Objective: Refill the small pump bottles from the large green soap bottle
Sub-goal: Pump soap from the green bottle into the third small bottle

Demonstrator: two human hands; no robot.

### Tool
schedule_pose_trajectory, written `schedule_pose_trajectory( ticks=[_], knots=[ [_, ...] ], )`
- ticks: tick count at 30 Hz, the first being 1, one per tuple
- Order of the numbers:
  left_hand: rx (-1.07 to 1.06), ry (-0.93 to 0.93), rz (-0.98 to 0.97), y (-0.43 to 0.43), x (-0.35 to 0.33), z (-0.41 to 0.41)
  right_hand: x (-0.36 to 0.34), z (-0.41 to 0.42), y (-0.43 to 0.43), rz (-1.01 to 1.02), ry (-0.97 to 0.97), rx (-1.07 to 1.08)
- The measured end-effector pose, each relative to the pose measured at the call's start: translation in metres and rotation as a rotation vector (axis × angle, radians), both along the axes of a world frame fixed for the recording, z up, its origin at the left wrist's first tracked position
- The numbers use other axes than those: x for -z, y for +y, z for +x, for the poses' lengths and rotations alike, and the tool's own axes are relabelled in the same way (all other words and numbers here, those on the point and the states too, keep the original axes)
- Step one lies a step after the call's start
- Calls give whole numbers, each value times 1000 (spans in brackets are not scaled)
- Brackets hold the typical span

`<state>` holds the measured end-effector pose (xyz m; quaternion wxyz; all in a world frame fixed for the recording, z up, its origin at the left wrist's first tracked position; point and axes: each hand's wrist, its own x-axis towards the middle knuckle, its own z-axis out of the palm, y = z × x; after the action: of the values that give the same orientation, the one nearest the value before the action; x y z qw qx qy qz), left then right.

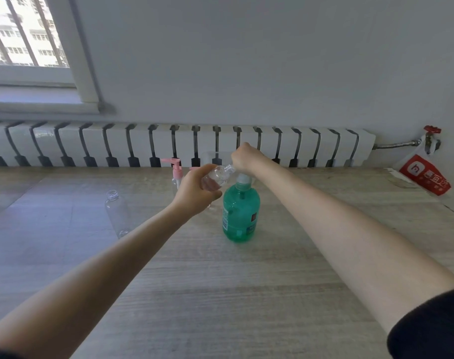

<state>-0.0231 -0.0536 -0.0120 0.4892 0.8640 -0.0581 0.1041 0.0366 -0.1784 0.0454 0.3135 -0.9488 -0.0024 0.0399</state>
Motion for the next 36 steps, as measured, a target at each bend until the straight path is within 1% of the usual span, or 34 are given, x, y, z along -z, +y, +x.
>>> schedule_pose_trajectory(
  ticks=[4, 8, 11, 15, 18, 28, 36],
  knots=[
    [-3, 26, -33, 0, 2, 1, -2, 1, -1, -9, -2, -5],
    [-4, 36, -64, 1, 1, 2, -16, 4, -2, 142, 23, 42],
    [-5, 35, -68, 2, 0, 2, -18, 2, 0, 114, 3, 27],
    [6, 26, -76, 2, -2, 2, -15, 2, -2, 133, 12, 17],
    [5, 17, -73, 3, -4, 3, -11, 5, -2, 97, 8, -18],
    [-23, 22, -2, 2, 2, 5, 3, 10, 2, 103, 8, 30],
    [-26, 32, 19, 3, 4, 3, 6, 10, 4, 73, 18, 40]
  ],
)
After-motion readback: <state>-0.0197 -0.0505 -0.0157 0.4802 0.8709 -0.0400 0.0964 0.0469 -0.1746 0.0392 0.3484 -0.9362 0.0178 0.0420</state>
